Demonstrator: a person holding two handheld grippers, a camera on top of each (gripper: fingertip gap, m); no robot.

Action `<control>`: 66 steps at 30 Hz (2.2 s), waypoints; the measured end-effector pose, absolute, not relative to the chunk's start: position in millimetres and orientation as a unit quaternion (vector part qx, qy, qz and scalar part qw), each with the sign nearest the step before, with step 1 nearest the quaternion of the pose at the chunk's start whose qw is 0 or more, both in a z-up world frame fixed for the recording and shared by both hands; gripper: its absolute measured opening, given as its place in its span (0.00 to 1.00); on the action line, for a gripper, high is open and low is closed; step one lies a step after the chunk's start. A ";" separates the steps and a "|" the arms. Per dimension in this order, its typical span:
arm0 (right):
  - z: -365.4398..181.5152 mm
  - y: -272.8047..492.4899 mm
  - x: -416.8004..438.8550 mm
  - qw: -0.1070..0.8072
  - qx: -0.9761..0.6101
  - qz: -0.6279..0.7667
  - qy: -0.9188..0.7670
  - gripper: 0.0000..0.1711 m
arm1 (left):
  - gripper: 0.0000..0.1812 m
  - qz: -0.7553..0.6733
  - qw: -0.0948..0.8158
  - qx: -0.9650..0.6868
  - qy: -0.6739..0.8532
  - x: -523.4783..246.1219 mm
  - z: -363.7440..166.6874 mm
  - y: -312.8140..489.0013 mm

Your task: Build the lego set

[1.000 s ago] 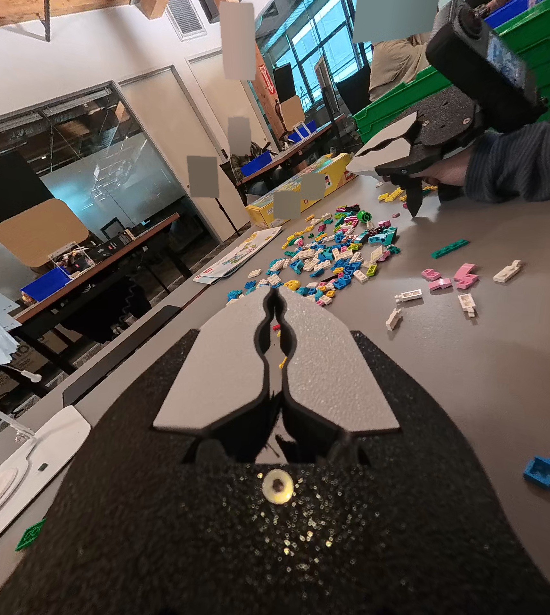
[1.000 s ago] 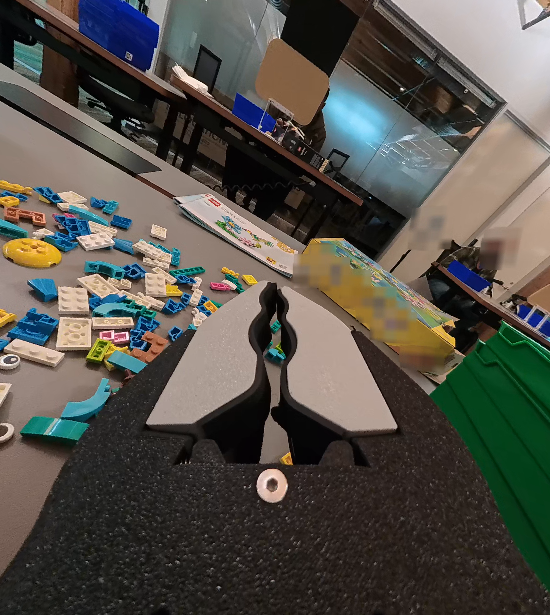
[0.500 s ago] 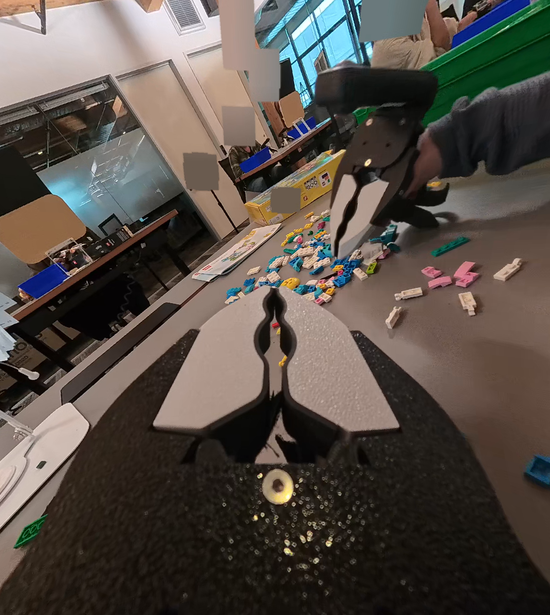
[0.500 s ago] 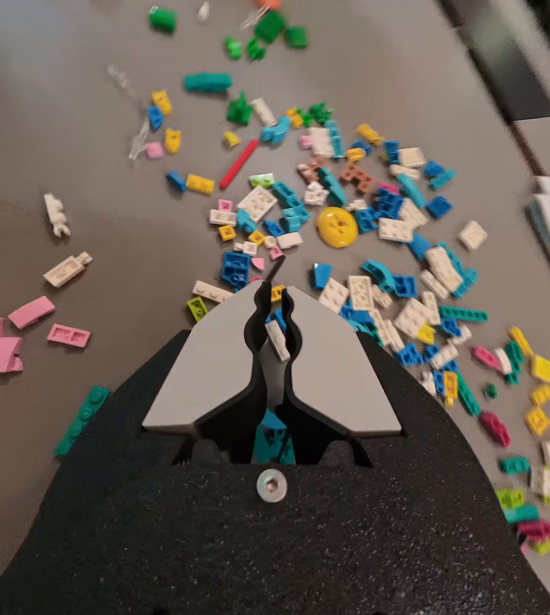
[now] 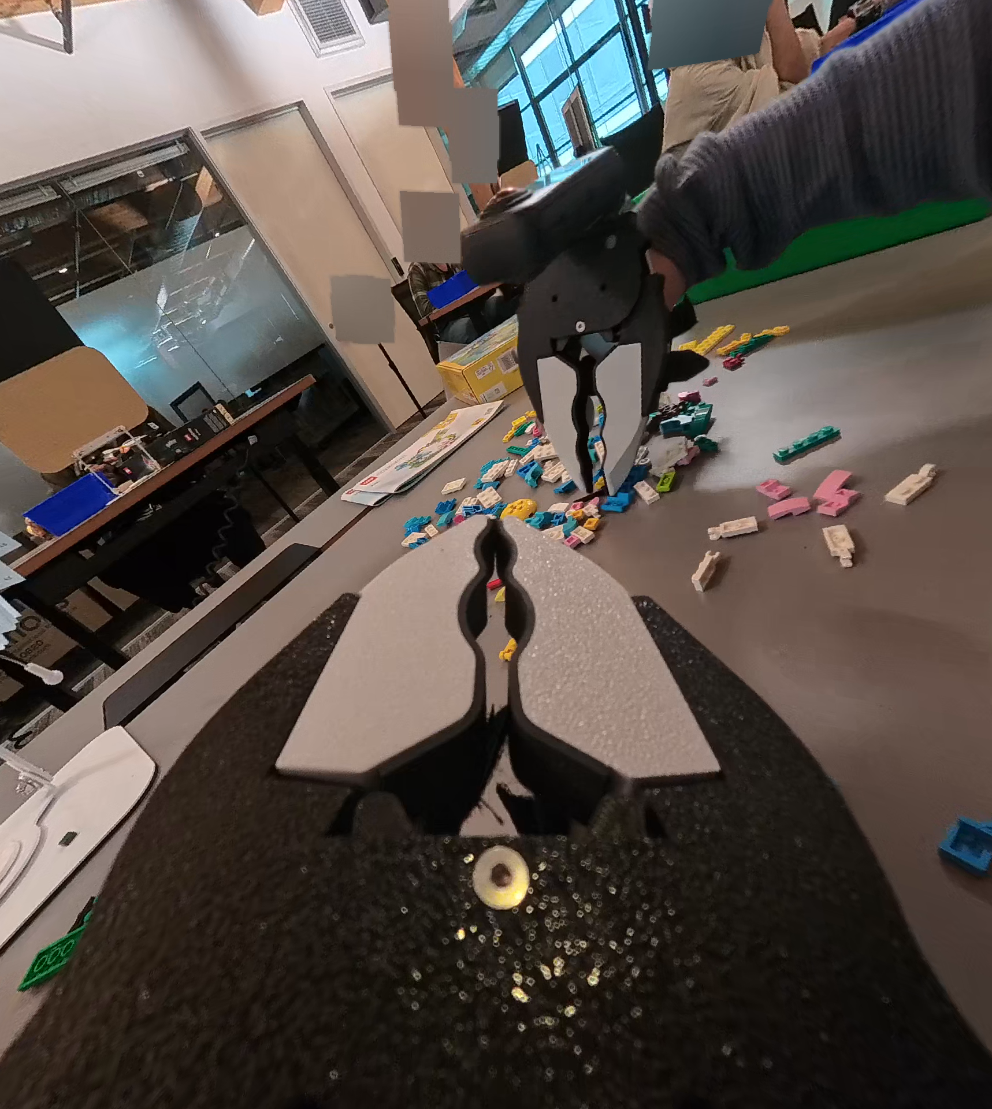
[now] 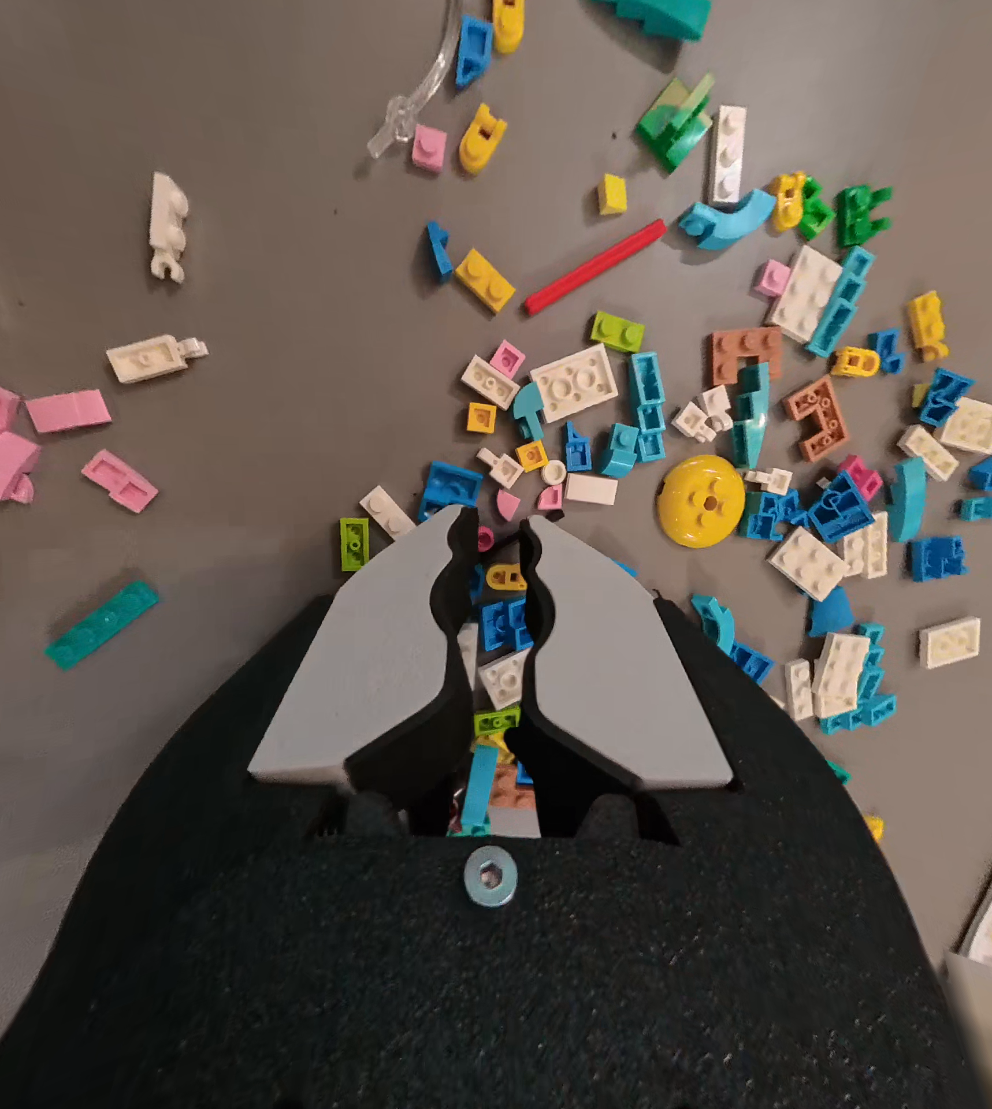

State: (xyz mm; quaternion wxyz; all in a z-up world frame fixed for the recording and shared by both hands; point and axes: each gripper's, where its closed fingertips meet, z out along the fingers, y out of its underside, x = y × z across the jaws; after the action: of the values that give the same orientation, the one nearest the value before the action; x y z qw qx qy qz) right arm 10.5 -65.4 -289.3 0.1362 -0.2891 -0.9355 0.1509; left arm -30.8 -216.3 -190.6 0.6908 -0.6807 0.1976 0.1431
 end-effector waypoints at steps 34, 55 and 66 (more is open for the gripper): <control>-290.0 -59.1 5.5 0.050 -0.310 0.116 -0.942 0.06 | 0.00 0.143 0.685 -0.685 0.203 -29.7 -193.1 -215.5; -281.3 -70.2 2.7 0.098 -0.302 0.142 -0.938 0.00 | 0.00 0.142 0.684 -0.686 0.204 -29.4 -193.6 -215.2; -280.8 -63.4 9.3 0.150 -0.330 0.115 -0.925 0.07 | 0.00 0.142 0.682 -0.688 0.204 -29.8 -194.8 -214.5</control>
State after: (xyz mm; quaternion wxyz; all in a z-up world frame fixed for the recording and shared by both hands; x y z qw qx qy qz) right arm 9.3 -63.4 -280.8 0.1498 -0.3297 -0.9250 0.1151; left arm -29.8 -214.5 -194.8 0.6821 -0.6877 0.2041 0.1422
